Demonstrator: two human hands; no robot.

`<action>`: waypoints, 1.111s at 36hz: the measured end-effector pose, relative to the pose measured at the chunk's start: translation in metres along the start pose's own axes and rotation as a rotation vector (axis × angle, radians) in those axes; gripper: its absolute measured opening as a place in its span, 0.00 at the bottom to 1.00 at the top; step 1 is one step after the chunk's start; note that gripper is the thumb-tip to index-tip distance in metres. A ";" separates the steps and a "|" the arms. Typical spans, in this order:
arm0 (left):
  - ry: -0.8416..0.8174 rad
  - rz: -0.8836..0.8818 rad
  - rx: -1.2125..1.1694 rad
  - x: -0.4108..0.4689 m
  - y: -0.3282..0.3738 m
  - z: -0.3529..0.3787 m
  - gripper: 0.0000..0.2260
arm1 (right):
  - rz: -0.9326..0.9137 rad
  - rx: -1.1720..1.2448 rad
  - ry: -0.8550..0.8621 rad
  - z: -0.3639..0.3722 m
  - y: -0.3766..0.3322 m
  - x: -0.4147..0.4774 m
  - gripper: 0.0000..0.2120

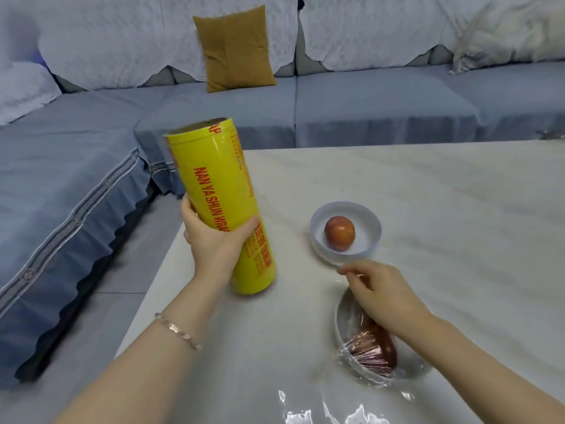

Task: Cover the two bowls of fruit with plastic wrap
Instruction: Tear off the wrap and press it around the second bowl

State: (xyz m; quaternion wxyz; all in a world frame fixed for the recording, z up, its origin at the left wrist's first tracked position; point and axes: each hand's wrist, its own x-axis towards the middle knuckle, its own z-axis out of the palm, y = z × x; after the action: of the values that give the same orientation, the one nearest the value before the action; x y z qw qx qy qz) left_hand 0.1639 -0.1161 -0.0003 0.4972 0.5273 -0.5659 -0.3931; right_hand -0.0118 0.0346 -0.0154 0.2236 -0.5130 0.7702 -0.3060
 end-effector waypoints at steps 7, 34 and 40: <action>0.080 0.069 0.053 0.009 -0.015 0.030 0.49 | -0.025 -0.140 0.024 -0.022 0.035 -0.012 0.11; -0.774 -0.402 0.293 -0.115 -0.023 0.038 0.08 | 0.354 0.112 -0.002 -0.022 0.073 -0.029 0.21; -0.757 -0.332 0.424 -0.089 -0.017 0.037 0.07 | 0.454 0.360 0.051 0.011 0.071 -0.067 0.18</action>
State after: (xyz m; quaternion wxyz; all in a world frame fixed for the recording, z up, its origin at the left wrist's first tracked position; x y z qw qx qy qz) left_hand 0.1266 -0.0335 -0.0378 0.0671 0.5203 -0.6833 -0.5078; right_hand -0.0256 0.1147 -0.0714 0.3545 -0.2719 0.8039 -0.3926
